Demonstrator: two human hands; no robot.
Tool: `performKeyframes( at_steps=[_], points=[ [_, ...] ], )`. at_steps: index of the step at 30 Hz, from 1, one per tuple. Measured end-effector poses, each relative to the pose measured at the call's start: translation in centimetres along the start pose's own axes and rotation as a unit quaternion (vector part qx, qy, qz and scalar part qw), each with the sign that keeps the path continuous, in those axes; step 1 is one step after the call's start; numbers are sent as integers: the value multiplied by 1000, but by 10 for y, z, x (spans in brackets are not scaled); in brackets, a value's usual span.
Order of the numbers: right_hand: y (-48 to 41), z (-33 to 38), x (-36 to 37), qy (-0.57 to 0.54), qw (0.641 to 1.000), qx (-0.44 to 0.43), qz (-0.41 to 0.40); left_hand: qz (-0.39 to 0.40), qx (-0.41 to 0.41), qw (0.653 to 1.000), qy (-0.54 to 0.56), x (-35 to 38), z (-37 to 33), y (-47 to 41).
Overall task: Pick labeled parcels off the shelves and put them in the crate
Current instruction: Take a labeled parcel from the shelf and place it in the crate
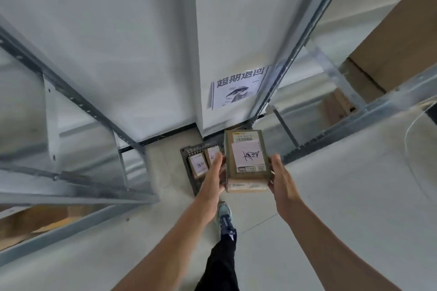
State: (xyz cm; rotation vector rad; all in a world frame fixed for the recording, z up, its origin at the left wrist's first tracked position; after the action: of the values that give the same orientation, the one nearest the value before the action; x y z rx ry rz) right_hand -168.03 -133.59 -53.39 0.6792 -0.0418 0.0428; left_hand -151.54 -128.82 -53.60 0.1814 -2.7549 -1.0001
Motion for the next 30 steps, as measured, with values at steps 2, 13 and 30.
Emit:
performKeyframes(
  at_steps=[2,13,30],
  points=[
    [-37,2,-4,21,999,28,2,-7,-21,1000,12,4,0,-31],
    [-202,-26,-25,91,988,117,31,-44,-100,993,43,14,27,-165],
    [-471,-196,-45,195,955,210,72,-110,-231,966,37,6,205,-413]
  ],
)
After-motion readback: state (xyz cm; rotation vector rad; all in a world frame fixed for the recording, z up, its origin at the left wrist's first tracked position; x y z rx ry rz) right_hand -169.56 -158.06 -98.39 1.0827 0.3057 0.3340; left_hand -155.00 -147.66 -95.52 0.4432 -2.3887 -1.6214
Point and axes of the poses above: each hand's wrist, its own y-axis away from the middle knuckle, its own x-axis out of the palm, z = x × y, the point moved 3 cm from there along -y, towards the middle knuckle, and after that the axes turned 9 degrees about -y, right-handed, at the moved point
